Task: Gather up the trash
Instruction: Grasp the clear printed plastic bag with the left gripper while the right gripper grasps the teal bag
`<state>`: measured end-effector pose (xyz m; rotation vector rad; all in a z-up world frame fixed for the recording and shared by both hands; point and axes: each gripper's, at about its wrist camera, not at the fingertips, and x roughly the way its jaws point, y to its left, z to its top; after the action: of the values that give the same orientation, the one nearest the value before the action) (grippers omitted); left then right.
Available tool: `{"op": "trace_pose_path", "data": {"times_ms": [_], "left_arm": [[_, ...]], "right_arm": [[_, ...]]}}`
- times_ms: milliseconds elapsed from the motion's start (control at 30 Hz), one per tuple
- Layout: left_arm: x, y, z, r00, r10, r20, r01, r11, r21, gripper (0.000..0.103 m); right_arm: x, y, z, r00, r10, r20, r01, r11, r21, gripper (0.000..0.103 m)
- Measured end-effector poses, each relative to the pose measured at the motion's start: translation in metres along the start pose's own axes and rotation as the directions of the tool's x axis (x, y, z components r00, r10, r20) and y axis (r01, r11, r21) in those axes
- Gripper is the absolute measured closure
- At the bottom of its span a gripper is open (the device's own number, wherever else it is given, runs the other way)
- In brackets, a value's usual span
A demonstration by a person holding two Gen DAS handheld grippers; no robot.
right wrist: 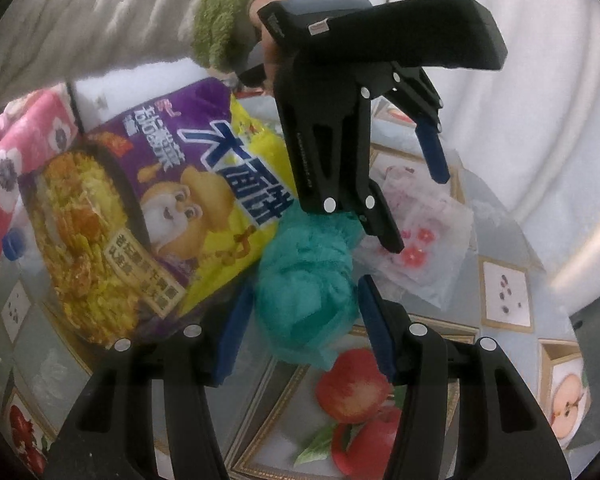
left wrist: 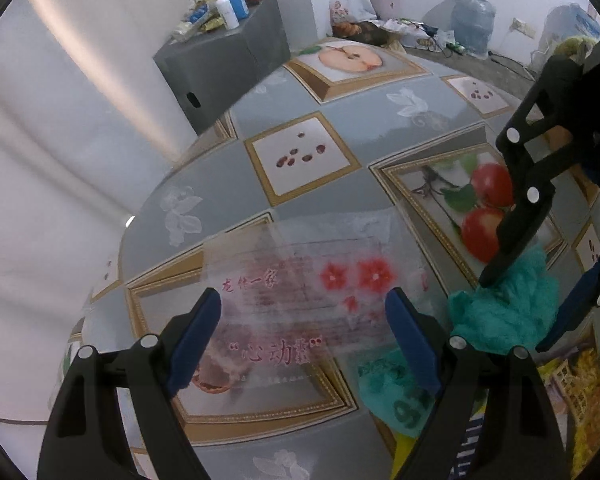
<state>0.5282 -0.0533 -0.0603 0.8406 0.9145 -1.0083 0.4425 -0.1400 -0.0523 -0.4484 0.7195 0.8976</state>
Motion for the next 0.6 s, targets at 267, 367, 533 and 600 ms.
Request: {"op": "trace_pose_path", "data": {"times_ms": [267, 367, 533, 600], "left_arm": [[0.009, 0.008, 0.002, 0.999, -0.048, -0.017, 0.048, 0.998, -0.041, 0.019], [0.012, 0.012, 0.003, 0.998, -0.059, -0.022, 0.057, 0.996, -0.062, 0.019], [0.015, 0.012, 0.005, 0.998, -0.058, -0.033, 0.056, 0.996, -0.066, 0.019], [0.016, 0.011, 0.006, 0.998, -0.048, -0.036, 0.045, 0.997, -0.064, 0.02]], "right_arm": [[0.0, -0.006, -0.001, 1.0, 0.008, 0.002, -0.008, 1.0, 0.009, 0.056], [0.004, -0.01, -0.002, 1.0, 0.009, 0.0, -0.009, 1.0, 0.004, 0.059], [0.004, -0.009, -0.006, 1.0, 0.023, -0.006, -0.023, 1.0, -0.004, 0.061], [0.004, -0.008, -0.007, 1.0, 0.025, -0.008, -0.025, 1.0, -0.004, 0.062]]}}
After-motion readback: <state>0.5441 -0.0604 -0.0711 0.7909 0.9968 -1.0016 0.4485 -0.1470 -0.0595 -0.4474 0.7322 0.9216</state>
